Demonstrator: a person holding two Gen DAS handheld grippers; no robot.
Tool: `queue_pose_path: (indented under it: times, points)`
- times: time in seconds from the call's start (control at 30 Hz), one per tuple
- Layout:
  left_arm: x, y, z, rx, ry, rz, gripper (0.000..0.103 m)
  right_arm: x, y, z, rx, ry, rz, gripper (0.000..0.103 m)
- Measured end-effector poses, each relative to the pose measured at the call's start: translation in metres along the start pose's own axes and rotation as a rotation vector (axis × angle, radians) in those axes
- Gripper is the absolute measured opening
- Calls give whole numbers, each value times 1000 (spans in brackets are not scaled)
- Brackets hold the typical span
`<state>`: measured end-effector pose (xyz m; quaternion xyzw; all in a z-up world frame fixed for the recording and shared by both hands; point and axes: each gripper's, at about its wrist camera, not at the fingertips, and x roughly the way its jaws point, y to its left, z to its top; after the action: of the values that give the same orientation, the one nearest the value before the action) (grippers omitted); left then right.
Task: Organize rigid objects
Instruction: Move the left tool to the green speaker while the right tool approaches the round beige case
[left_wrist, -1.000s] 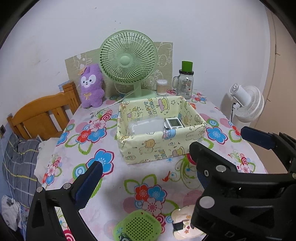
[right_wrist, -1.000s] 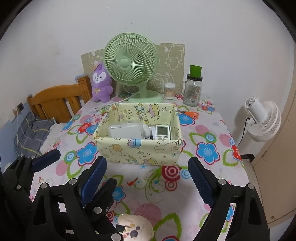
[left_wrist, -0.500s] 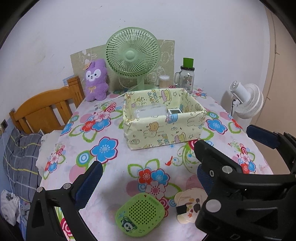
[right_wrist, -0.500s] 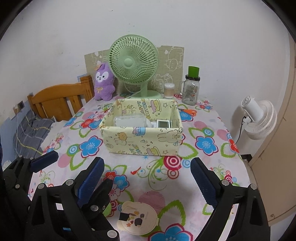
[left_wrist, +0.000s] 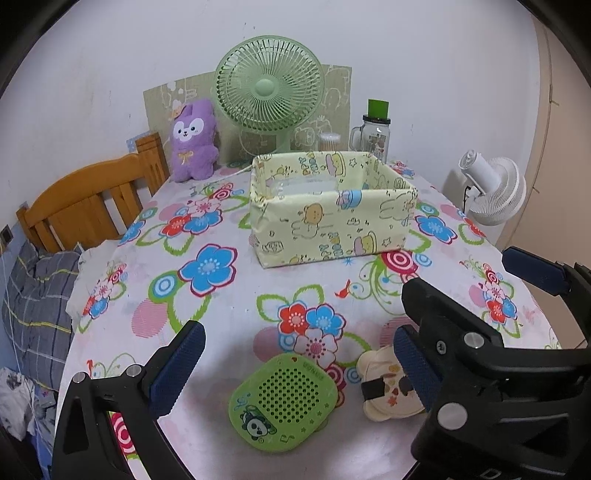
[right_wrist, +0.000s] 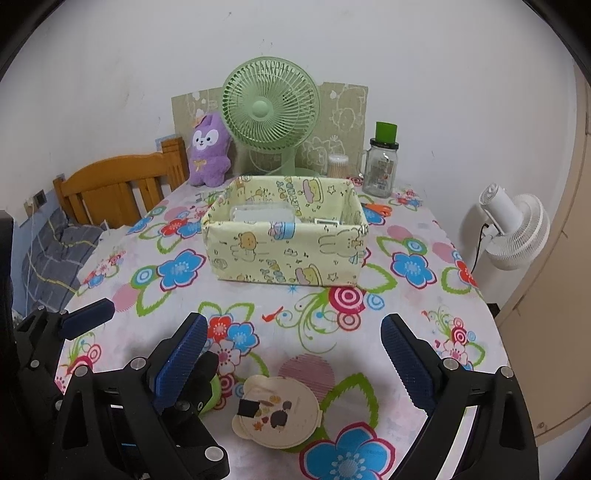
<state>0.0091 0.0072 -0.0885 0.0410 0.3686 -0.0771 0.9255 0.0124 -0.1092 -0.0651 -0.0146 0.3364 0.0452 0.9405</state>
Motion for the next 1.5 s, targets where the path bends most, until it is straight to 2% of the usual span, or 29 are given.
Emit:
queue_pose_path:
  times: [0.53, 0.87, 1.17, 1.33, 1.5]
  points:
    - [20, 9, -30, 7, 53, -1, 103, 20, 3, -31, 8, 42, -7, 97]
    - [34, 14, -47, 40, 101, -9, 103, 33, 12, -47, -34, 63, -23, 97]
    - [43, 22, -60, 64, 131, -18, 103, 45, 20, -58, -52, 108, -25, 97]
    - [50, 23, -65, 72, 150, 4, 103, 51, 26, -61, -81, 123, -26, 97]
    - [54, 25, -65, 57, 155, -15, 103, 55, 25, -61, -77, 129, -28, 97]
